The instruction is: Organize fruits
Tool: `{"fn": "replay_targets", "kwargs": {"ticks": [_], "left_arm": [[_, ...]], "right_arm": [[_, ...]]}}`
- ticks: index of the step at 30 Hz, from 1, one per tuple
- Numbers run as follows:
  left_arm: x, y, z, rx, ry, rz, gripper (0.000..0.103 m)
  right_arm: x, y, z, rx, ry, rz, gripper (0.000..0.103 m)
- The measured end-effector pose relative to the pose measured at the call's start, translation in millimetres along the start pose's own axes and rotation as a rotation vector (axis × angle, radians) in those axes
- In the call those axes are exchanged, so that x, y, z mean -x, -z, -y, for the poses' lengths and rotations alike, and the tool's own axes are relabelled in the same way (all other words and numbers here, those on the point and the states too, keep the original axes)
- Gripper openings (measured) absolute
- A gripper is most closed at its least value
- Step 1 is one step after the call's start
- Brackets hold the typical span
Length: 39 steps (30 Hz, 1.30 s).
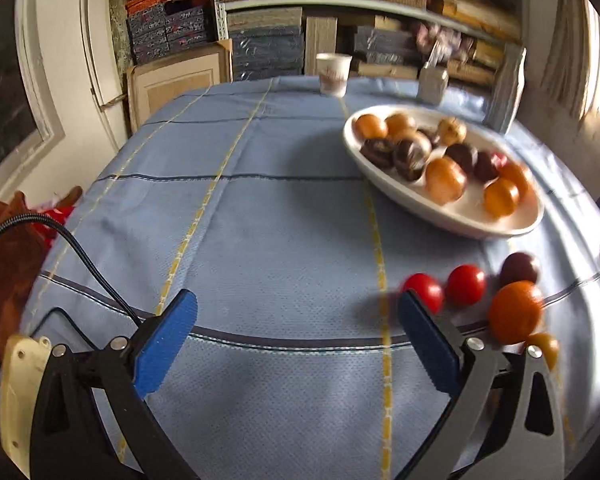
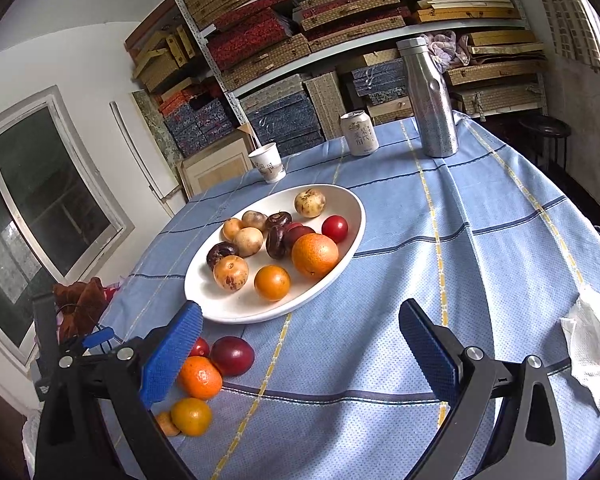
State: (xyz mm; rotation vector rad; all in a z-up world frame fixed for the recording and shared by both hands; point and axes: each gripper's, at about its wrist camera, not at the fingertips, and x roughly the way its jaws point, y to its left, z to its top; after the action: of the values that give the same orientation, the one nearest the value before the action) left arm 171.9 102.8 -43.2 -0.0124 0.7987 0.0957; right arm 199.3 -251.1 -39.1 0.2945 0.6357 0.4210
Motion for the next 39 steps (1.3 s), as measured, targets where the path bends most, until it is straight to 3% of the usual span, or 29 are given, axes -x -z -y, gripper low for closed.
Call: {"fn": "replay_targets", "kwargs": {"ticks": [3,7,12,14,15,16,25,26,28,33,39], "left_arm": [[0.4,0.9,10.1,-0.053,0.029,0.01,0.099],[-14.3,2.4,35.7,-0.189,-0.045,0.003,0.099],[-22.4,-1.9,43.7,-0.232,-0.031,-0.001,0.098],[-21.5,-2.3,43.5,-0.229,-0.013,0.001,0.091],[-21.1,-2.3,43.5,-0.225,0.007,0.0,0.078],[-21.8,-2.0,43.9,-0.22,0.037,-0.011,0.072],[-29.0,1.0,64.6,-0.281,0.104,-0.042,0.067],[-30.6,1.0,66.2,-0.285,0.116,-0.051,0.063],[-34.9,1.3,68.8,-0.29,0.141,-0.078,0.037],[-35.5,1.6,67.0,-0.265,0.185,-0.091,0.035],[-39.6,0.7,64.0,-0.243,0.179,-0.108,0.029]], "right_arm": [[-0.2,0.2,-0.8,0.004,-0.002,-0.002,0.099],[-0.3,1.6,0.4,0.0,0.0,-0.01,0.099],[-1.1,1.6,-1.5,0.005,-0.002,-0.015,0.099],[-1.1,1.4,-1.4,0.004,-0.004,-0.017,0.099],[-1.5,1.7,-1.5,0.004,-0.004,-0.019,0.099],[-1.7,2.4,-1.5,0.004,-0.005,-0.021,0.099],[-5.0,4.1,-2.9,0.007,-0.003,-0.039,0.099],[-4.9,4.0,-2.9,0.007,-0.004,-0.039,0.099],[-4.8,4.0,-2.9,0.006,-0.004,-0.038,0.099],[-6.5,4.2,-2.4,0.006,-0.003,-0.045,0.099],[-7.7,4.9,-4.4,0.021,-0.002,-0.049,0.099]]}}
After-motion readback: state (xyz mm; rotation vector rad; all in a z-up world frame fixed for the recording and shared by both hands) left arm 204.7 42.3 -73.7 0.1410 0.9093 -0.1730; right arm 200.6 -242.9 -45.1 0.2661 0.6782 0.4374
